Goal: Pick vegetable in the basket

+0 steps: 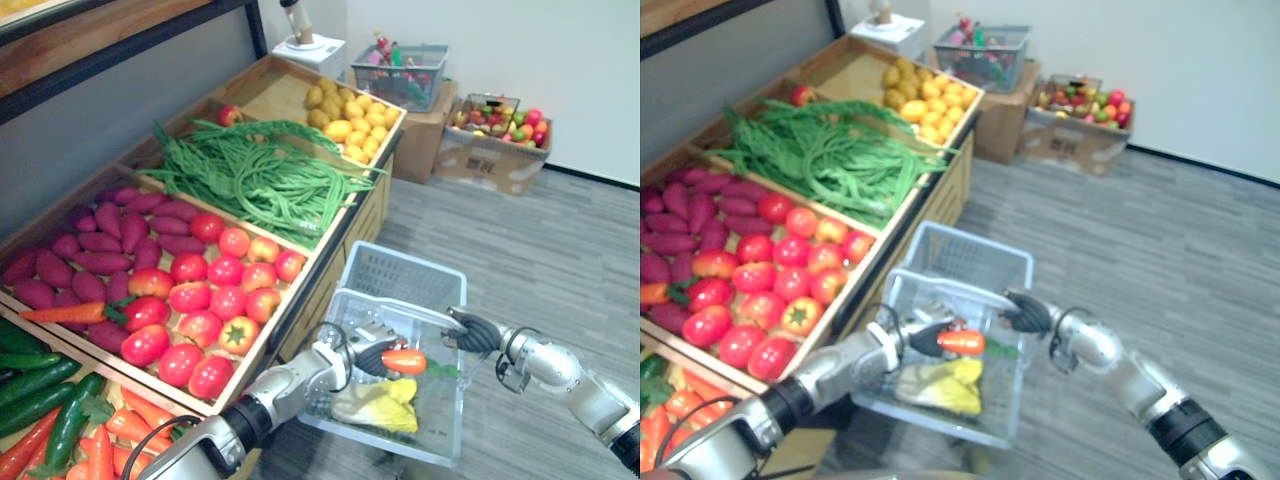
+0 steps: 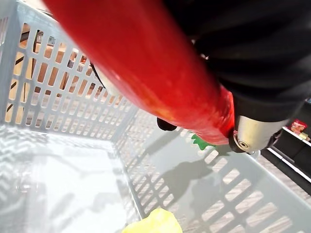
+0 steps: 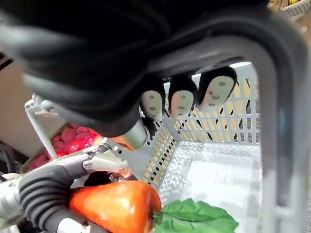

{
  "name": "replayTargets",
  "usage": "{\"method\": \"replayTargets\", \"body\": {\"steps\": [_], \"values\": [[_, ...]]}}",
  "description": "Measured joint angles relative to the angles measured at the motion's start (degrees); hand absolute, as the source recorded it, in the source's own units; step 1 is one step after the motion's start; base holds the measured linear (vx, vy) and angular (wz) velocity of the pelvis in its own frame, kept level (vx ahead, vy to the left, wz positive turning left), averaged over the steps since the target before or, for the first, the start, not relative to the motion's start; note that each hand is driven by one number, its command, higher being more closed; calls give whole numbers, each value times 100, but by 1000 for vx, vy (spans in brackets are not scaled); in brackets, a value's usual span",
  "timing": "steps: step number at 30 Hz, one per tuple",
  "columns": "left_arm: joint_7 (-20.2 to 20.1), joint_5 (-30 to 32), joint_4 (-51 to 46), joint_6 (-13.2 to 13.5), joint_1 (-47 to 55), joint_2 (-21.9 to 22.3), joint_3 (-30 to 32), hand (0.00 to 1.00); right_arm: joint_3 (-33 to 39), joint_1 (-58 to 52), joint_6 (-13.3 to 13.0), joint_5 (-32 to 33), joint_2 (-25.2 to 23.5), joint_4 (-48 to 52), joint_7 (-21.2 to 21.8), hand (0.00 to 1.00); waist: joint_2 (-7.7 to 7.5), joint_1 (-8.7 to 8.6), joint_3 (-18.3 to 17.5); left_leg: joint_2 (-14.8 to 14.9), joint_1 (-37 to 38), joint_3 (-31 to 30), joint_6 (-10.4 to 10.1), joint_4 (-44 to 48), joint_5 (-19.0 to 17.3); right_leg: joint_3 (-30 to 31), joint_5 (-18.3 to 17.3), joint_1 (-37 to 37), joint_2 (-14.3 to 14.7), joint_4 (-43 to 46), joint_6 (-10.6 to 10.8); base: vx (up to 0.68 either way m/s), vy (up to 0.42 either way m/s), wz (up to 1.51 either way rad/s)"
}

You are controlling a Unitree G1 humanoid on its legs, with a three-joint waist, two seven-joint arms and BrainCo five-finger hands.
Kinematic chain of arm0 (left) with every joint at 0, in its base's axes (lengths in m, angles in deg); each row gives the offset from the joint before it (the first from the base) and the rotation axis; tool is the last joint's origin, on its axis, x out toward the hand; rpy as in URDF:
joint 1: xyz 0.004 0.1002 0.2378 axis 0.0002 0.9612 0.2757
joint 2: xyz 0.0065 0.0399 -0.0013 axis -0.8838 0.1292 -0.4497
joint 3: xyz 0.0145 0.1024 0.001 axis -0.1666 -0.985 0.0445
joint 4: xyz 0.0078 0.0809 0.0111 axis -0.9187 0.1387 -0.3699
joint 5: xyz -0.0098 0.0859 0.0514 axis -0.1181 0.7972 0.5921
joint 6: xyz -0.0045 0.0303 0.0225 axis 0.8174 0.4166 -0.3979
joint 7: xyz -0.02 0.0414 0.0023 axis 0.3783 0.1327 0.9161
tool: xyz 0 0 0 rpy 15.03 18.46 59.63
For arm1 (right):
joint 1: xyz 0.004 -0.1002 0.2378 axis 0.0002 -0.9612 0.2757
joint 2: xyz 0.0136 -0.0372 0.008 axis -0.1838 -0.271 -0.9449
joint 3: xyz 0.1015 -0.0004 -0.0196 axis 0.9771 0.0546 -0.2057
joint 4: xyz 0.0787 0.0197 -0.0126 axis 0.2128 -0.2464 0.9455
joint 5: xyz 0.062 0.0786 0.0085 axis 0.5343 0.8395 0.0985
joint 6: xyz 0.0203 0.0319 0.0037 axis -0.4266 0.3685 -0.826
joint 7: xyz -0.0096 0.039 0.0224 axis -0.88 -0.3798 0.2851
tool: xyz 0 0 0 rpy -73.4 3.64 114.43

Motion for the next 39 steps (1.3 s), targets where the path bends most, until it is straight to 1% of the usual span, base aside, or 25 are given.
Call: {"method": "replayTargets", "body": {"steps": [3, 4, 6, 13, 17, 20, 21, 23, 24, 26, 27, 28, 29, 30, 31, 32, 33, 34, 35, 36, 37, 38, 39], "values": [[-1, 18, 292, -25, -4, 105, 7, 0, -16, 25, 0, 5, 0, 32, 2, 100, 3, 1, 2, 13, 13, 59, -2, 11, -1, 24, 0, -5, 19, 0, 0, -43, -43, -6], [-1, 84, 351, -81, -4, 132, 9, 0, -18, 44, 0, 5, 0, 41, 2, 100, 4, -1, 4, 17, 16, 74, -6, 21, -4, 41, 0, -6, 24, 0, 0, -41, -39, -5], [0, 153, 413, -107, -4, 140, 13, 0, -19, 94, 0, 12, 0, 41, 2, 100, 2, -2, 6, 42, 17, 98, -19, 71, -14, 66, 0, -5, 30, 3, 0, -43, -40, -4], [-1, 196, 420, -118, -4, 140, 49, 0, -19, 160, 1, 43, 4, 42, 1, 100, 5, 7, 15, 103, 15, 113, -28, 157, -21, 52, 1, 14, 41, 4, -1, -51, -49, 1], [-17, 194, 405, -116, -10, 139, 48, 0, -18, 158, 4, 40, -4, 40, 1, 100, 21, 21, 77, 131, 51, 80, -28, 162, -23, -31, 1, 78, 31, 3, -1, -69, -64, 9], [-28, 194, 205, -116, -42, 115, 48, 0, 57, 57, 3, -45, -132, -21, -9, 100, 23, 38, 79, 155, -25, -42, -26, 163, -22, -177, 0, 96, -34, -1, -1, -82, -72, 27], [-33, 190, -50, -117, -63, 119, 45, 0, 189, -60, 5, -170, -303, -154, -21, 100, 29, 62, 107, 171, -34, -146, -16, 164, -15, -272, 0, 160, -71, 0, -1, -74, -75, 48], [-30, 159, -672, -107, -80, 122, 48, 0, 519, -325, 18, -467, -693, -503, -55, 100, 37, 173, 112, 183, -82, -385, 7, 162, -1, -494, -1, 237, -153, 0, -2, -91, -80, 53], [-45, 145, -820, -103, -87, 127, 46, 0, 650, -411, 30, -542, -813, -603, -92, 100, 36, 197, 112, 182, -112, -456, 19, 161, 7, -549, -1, 251, -185, 1, -2, -95, -68, 54], [-53, -7, -1295, -81, -51, 102, 52, 0, 1238, -676, 148, -909, -1295, -991, -202, 100, 36, 347, 112, 140, -250, -758, 83, 134, 45, -825, -2, 277, -340, 2, -1, -103, -66, 65], [-53, -92, -1467, -81, -10, 88, 78, 0, 1382, -724, 189, -987, -1423, -1119, -250, 100, 34, 355, 111, 114, -302, -852, 117, 106, 65, -897, -3, 279, -387, 1, -1, -117, -62, 78], [-32, -241, -1835, -73, 100, 46, 172, 0, 1667, -819, 252, -1131, -1668, -1402, -331, 100, 36, 407, 109, 71, -397, -1071, 184, 36, 107, -1094, -5, 303, -487, -9, 1, -125, -56, 91], [-32, -402, -2176, -68, 272, 44, 324, 0, 2023, -937, 368, -1273, -1952, -1675, -405, 100, 35, 466, 110, 23, -443, -1273, 264, -60, 164, -1293, -14, 363, -577, -12, 10, -127, -48, 91], [-30, -521, -2343, -65, 375, 46, 407, 0, 2218, -1006, 446, -1361, -2106, -1798, -468, 100, 36, 524, 106, -1, -478, -1395, 279, -99, 179, -1386, -21, 388, -615, -12, 5, -127, -41, 104], [-4, -594, -2657, -35, 639, 47, 649, 0, 2611, -1158, 564, -1461, -2424, -2053, -632, 100, 22, 549, 101, -32, -567, -1705, 345, -151, 218, -1652, -75, 465, -734, -22, -9, -118, -40, 117], [15, -799, -2853, 1, 911, 39, 907, 0, 2979, -1316, 685, -1540, -2717, -2298, -831, 100, 5, 593, 78, -72, -686, -2011, 401, -205, 279, -1939, -134, 520, -843, -23, -9, -107, -43, 129], [35, -810, -2907, 3, 1035, 41, 1038, 0, 3167, -1388, 730, -1542, -2850, -2427, -936, 100, -7, 636, 68, -112, -734, -2160, 440, -262, 331, -2077, -167, 552, -904, -32, -19, -81, -41, 129], [68, -968, -2937, -4, 1272, 22, 1296, 0, 3455, -1423, 818, -1543, -3048, -2795, -1155, 100, -46, 683, 26, -178, -854, -2442, 485, -370, 429, -2334, -196, 573, -1008, -41, -15, -51, -24, 98], [78, -1023, -2944, -13, 1388, 11, 1414, 0, 3573, -1422, 862, -1544, -3120, -2968, -1251, 100, -46, 686, -12, -215, -918, -2561, 510, -436, 492, -2455, -199, 576, -1049, -52, -15, -57, -23, 121], [100, -1024, -3002, -45, 1622, -19, 1669, 0, 3795, -1414, 884, -1542, -3249, -3376, -1422, 100, -83, 727, -71, -302, -1049, -2857, 564, -589, 622, -2729, -207, 607, -1147, -121, -11, -42, -17, 115], [124, -1034, -3126, -99, 1859, -21, 1948, 0, 4025, -1415, 893, -1532, -3369, -3764, -1559, 100, -67, 771, -100, -379, -1088, -3105, 589, -765, 774, -2957, -210, 667, -1206, -162, -7, -32, -18, 111], [143, -1087, -3193, -109, 1977, -21, 2081, 0, 4129, -1421, 898, -1528, -3432, -3960, -1631, 100, -87, 811, -107, -407, -1108, -3209, 588, -842, 841, -3069, -210, 694, -1230, -193, -7, -20, -18, 102], [220, -1253, -3336, -121, 2222, -4, 2374, 0, 4289, -1398, 906, -1527, -3526, -4355, -1704, 100, -123, 863, -104, -464, -1147, -3451, 608, -999, 976, -3286, -216, 771, -1271, -240, -3, -19, -14, 92]]}}
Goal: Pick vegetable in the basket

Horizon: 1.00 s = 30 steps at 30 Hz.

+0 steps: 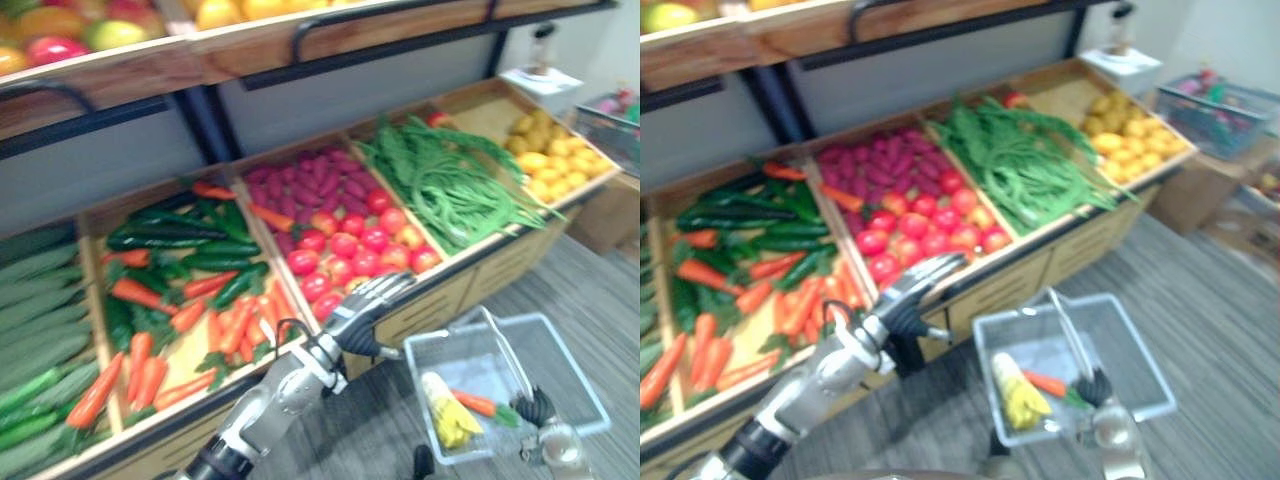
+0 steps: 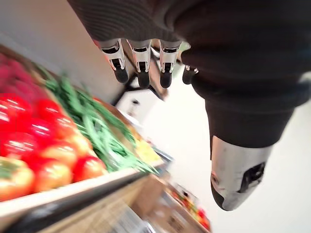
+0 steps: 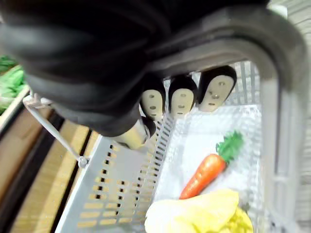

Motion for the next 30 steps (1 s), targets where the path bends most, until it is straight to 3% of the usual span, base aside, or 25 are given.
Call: {"method": "replayTargets", "body": {"steps": [5, 13, 22, 26, 30], "values": [[417, -211, -208, -95, 714, 159, 1130, 0, 560, 170, 32, 349, -154, -1408, -302, 100, -100, 88, -169, -177, -226, -892, 155, -361, 397, -837, -53, 178, -112, -79, 24, 3, -10, 85], [1174, -425, -1, -227, 1436, 863, 2520, 0, 834, 266, 12, 801, -349, -2088, -555, 100, -137, 105, -315, -369, -375, -1531, 224, -432, 510, -1395, -192, 356, -276, -61, -31, -18, 36, 42], [2067, -375, 2705, -1025, 1554, 1621, 3790, 0, 878, 195, -90, 1026, -738, -2203, -803, 100, -216, 121, -489, -430, -381, -2120, 236, -444, 570, -2016, -358, 736, -314, -95, 7, -2, 13, 33], [2136, -443, 3969, -1274, 1526, 1781, 4186, 0, 876, 143, -95, 1119, -939, -2092, -889, 100, -288, 121, -533, -427, -355, -2141, 225, -446, 561, -2089, -371, 818, -309, -127, -4, 25, 3, 9], [1997, -1199, 5634, -1408, 1394, 1918, 4838, 0, 879, 149, -87, 1112, -1049, -2026, -892, 100, -291, 105, -542, -412, -252, -1960, 199, -447, 476, -1886, -368, 813, -296, -164, -8, 33, 3, -24]]}}
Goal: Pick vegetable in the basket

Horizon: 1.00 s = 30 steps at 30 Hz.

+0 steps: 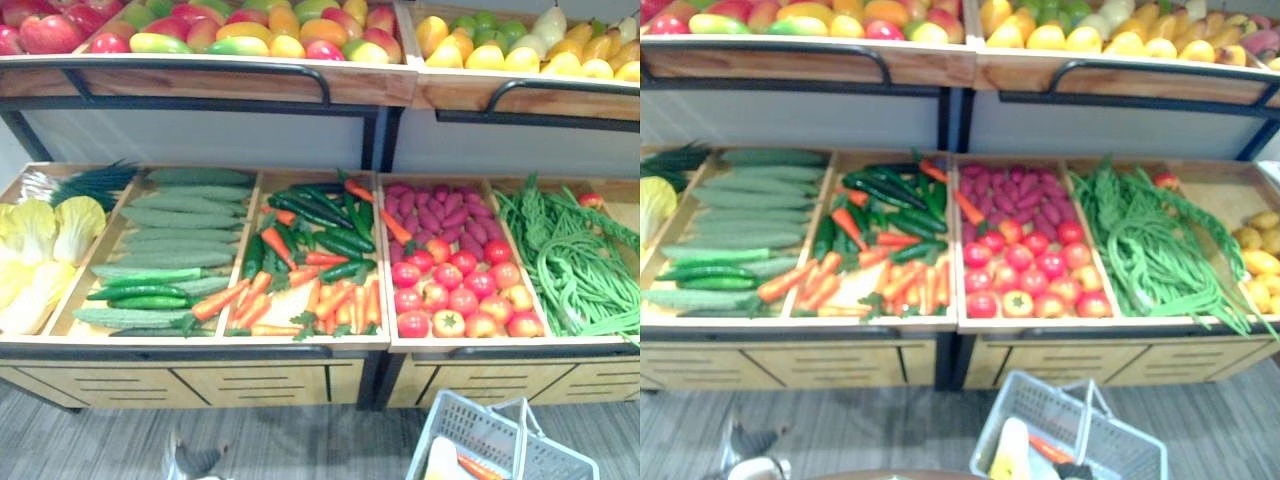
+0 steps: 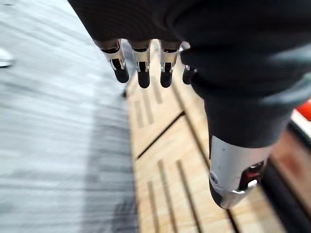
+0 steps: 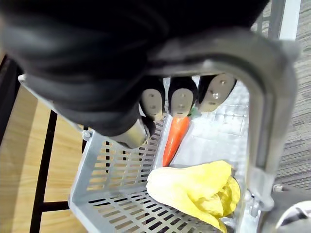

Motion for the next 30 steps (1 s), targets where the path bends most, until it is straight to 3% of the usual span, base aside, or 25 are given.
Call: {"method": "replayTargets", "body": {"steps": [2, 5, 13, 25, 27, 29, 30], "values": [[-267, -923, 791, -2, -97, 3, 207, 0, 69, 18, 5, -48, 7, -45, -2, 100, 6, -12, -11, 8, 55, 141, -18, 0, -54, 158, 2, -39, 11, -12, -2, 40, -2, -33], [-595, -1232, 1234, -56, -149, 11, 206, 0, 70, 112, 20, -79, 77, -242, 7, 100, 8, -33, -9, 12, 131, 261, -39, 2, -109, 289, 3, -43, 24, -29, -3, 44, -11, -25], [-1462, -909, 1437, -54, -370, -98, -230, 0, 19, 300, 39, -110, 201, -447, 225, 100, 70, -157, -8, 1, 191, 337, -46, 6, -128, 396, 3, -52, 26, -40, -3, 25, -18, -7], [-1732, -209, 1590, -55, -479, -350, -1228, 0, -183, 387, 37, -102, 231, -431, 349, 100, 98, -185, 108, 2, 364, 666, -63, 25, -240, 758, 4, -127, 31, 4, -1, -10, -16, -15], [-1741, -195, 1591, -56, -501, -381, -1380, 0, -184, 434, 29, -93, 261, -416, 353, 100, 82, -190, 230, 21, 268, 782, -2, 460, -493, 912, -41, -235, -48, 237, 70, -12, 23, -30], [-1737, -205, 1591, -56, -728, -418, -1540, 0, -162, 486, 0, 29, 310, -315, 351, 100, 142, -268, 462, 210, -260, 741, 68, 1661, -1088, 956, -178, -474, -146, 727, 126, -59, 30, -8], [-1740, -227, 1595, -56, -751, -437, -1588, 0, -156, 492, -4, 50, 310, -289, 352, 100, 153, -290, 480, 245, -378, 756, 84, 1852, -1187, 1003, -179, -553, -154, 790, 129, -78, 85, -22]]}}
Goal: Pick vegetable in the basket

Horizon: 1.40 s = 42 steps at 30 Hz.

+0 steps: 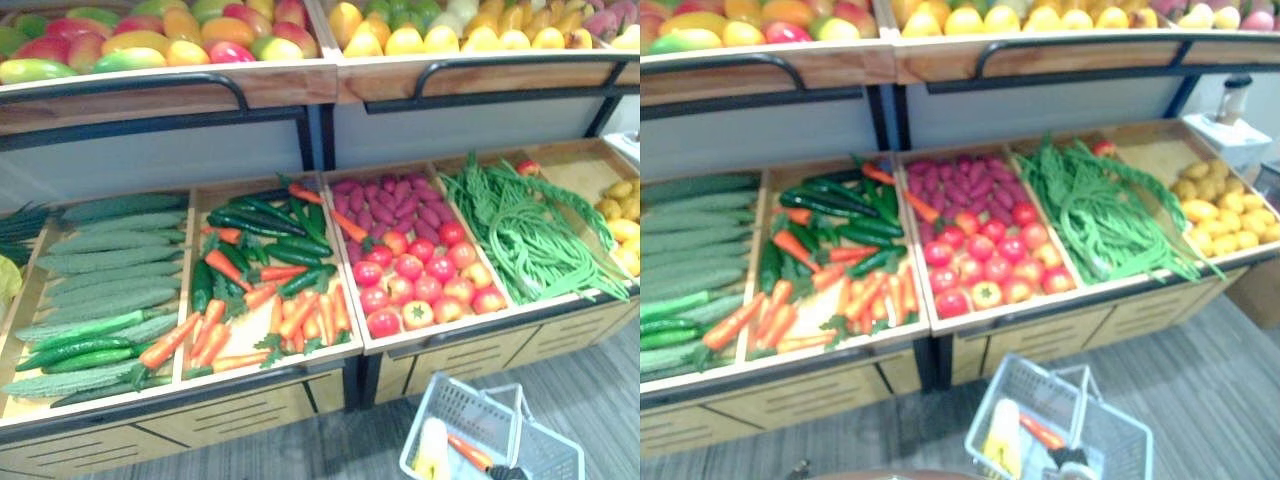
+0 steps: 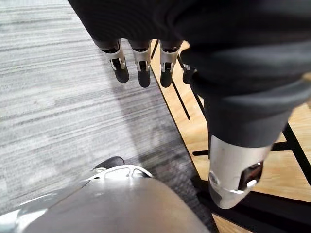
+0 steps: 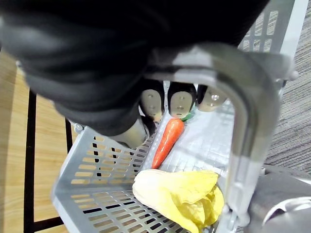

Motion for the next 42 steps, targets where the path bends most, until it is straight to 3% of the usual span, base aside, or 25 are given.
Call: {"method": "replayTargets", "body": {"steps": [3, 4, 5, 6, 7, 9, 10, 11, 13, 15, 17, 19, 22, 25, 26, 27, 28, 29, 30, 31, 33, 34, 36, 39, 42], "values": [[6, -22, 204, -18, -167, -127, -142, 0, 20, 41, -53, 164, -93, 141, 7, 100, -89, -34, 119, 135, -251, 389, 49, 377, -322, 484, 290, -418, 13, 99, -5, -119, 152, -78], [30, -43, 220, -33, -198, -157, -158, 0, -37, 77, -86, 245, -158, 238, 2, 100, -131, -39, 167, 148, -254, 784, 141, 324, -338, 657, 892, -681, 122, -113, -134, -167, 185, -117], [30, -46, 228, -37, -191, -153, -161, 0, -89, 83, -96, 315, -174, 276, 6, 100, -38, -27, 164, 248, -253, 977, 273, 199, -250, 703, 1250, -694, 201, -384, -168, -177, 167, -141], [18, -44, 217, -35, -195, -108, -156, 0, -169, 115, -115, 350, -214, 306, 16, 100, 37, -40, 279, 345, -213, 1270, 357, 96, -188, 523, 1368, -734, 257, -312, -260, -163, 108, -117], [9, -19, 151, -33, -240, -110, -162, 0, -186, 149, -149, 351, -212, 382, 37, 100, 13, -84, 395, 360, -165, 1553, 449, -70, -84, 4, 658, -998, 230, 746, -555, -150, 99, -108], [-37, -16, 106, -37, -273, -164, -160, 0, -179, 204, -122, 350, -138, 309, 58, 100, -10, -76, 483, 374, 42, 2022, 528, -381, 116, -762, -142, -999, 88, 1981, -853, -109, 146, -118], [-72, -16, 105, -36, -209, -178, -162, 0, -183, 171, -111, 346, -144, 256, 80, 100, -24, -44, 492, 388, 201, 2334, 527, -558, 214, -1151, -358, -761, 9, 2442, -849, -83, 119, -125], [-85, -16, 107, -40, -164, -189, -162, 0, -190, 165, -108, 343, -160, 221, 94, 100, -33, -46, 493, 398, 273, 2462, 530, -593, 241, -1278, -413, -621, -44, 2585, -843, -80, 59, -129], [-125, -25, 104, -44, -122, -204, -154, 0, -172, 198, -89, 309, -242, 112, 105, 100, -91, -29, 474, 462, 365, 3046, 502, -575, 275, -1705, -499, -91, -416, 2778, -806, -59, -27, -128], [-139, -28, 100, -41, -126, -199, -143, 0, -170, 256, -37, 300, -288, 72, 112, 100, -179, 0, 432, 557, 361, 3540, 475, -391, 290, -1885, -476, 75, -647, 2541, -714, -67, -162, -142], [-160, -76, 112, -46, -129, -110, -9, 0, -164, 276, 3, 292, -243, 77, 112, 100, -82, 35, 406, 591, 334, 3762, 310, -568, 438, -1871, -468, 55, -140, 1580, -644, -117, -202, -152], [-181, -86, 99, -46, -144, -60, 9, 0, -124, 276, 58, 291, -214, 51, 98, 100, 11, 36, 345, 527, 330, 3957, 234, -794, 652, -1712, -443, 233, 141, 538, -599, -154, -239, -124], [-180, -86, 83, -53, -201, -74, 62, 0, -208, 230, 85, 305, -239, 47, 91, 100, -74, 25, 381, 673, 337, 4419, 225, -510, 658, -1589, -259, 428, 378, -526, -318, -102, -290, -93], [-158, -84, 49, -59, -239, -69, 145, 0, -345, 170, 103, 390, -228, 40, 39, 100, 4, -42, 399, 1452, 333, 4440, 202, 599, 418, -1243, -137, 479, 676, -745, -354, -140, -152, -74], [-151, -85, -34, -57, -230, -76, 210, 0, -515, 151, 77, 419, -213, 39, -11, 100, 32, -34, 422, 1903, 336, 4332, 181, 1288, 399, -1014, -131, 476, 824, -716, -417, -164, -86, -70], [-141, -85, -49, -55, -229, -74, 240, 0, -595, 145, 48, 418, -180, 43, -15, 100, 65, -25, 444, 2053, 332, 4125, 182, 1528, 403, -898, -134, 492, 882, -700, -453, -184, -95, -102], [-104, -85, -36, -49, -220, -38, 274, 0, -794, 135, 2, 410, -90, 44, -9, 100, 172, -20, 507, 2187, 261, 3267, 162, 1874, 437, -612, -122, 573, 980, -696, -524, -128, -52, -114], [-82, -84, -40, -43, -184, 41, 288, 0, -852, 135, -11, 400, 30, 60, -1, 100, 204, 51, 571, 2064, 17, 2118, 83, 2096, 420, -282, -93, 605, 978, -646, -569, -108, -12, -123], [-77, -85, -42, -32, -173, 89, 283, 0, -883, 128, -15, 395, 110, 59, 4, 100, 256, 89, 558, 1797, -68, 1405, -38, 2041, 329, -130, -77, 573, 922, -618, -582, -79, 71, -143], [-82, -88, -41, -12, -130, 212, 290, 0, -924, 130, -19, 337, 231, 54, 25, 100, 336, 165, 573, 1210, -104, 233, -172, 1897, 113, 247, -67, 498, 848, -537, -569, -53, 130, -131], [-100, -83, -17, 13, -104, 259, 265, 0, -967, 134, -132, 300, 254, 67, 89, 100, 392, 205, 565, 481, -4, -944, -344, 1201, -119, 782, -32, 387, 854, -538, -559, -66, 175, -134], [-110, -83, -13, 14, -98, 269, 265, 0, -981, 148, -136, 300, 268, 72, 97, 100, 405, 228, 565, 377, 60, -1103, -329, 903, -128, 892, -19, 325, 887, -560, -533, -88, 188, -110], [-150, -82, -9, 19, -98, 254, 261, 0, -961, 99, -133, 293, 281, 68, 105, 100, 472, 235, 471, 293, 419, -1400, -290, 14, -546, 1036, 159, 306, 1018, -892, -382, -34, 172, -62], [-171, -79, 7, 13, -102, 63, 258, 0, -913, 60, -128, 291, 171, 50, 110, 100, 165, 253, 410, 29, 280, -1072, -176, -185, -443, 1180, 493, 75, 767, -1117, -283, 23, 116, -36], [-159, -73, 112, 8, -69, 36, 60, 0, -848, -7, -128, 296, 280, 59, 79, 100, 205, 137, 383, -206, 388, -959, -63, -478, -353, 1229, 568, 5, 577, -1117, -172, 66, 130, -16]]}}
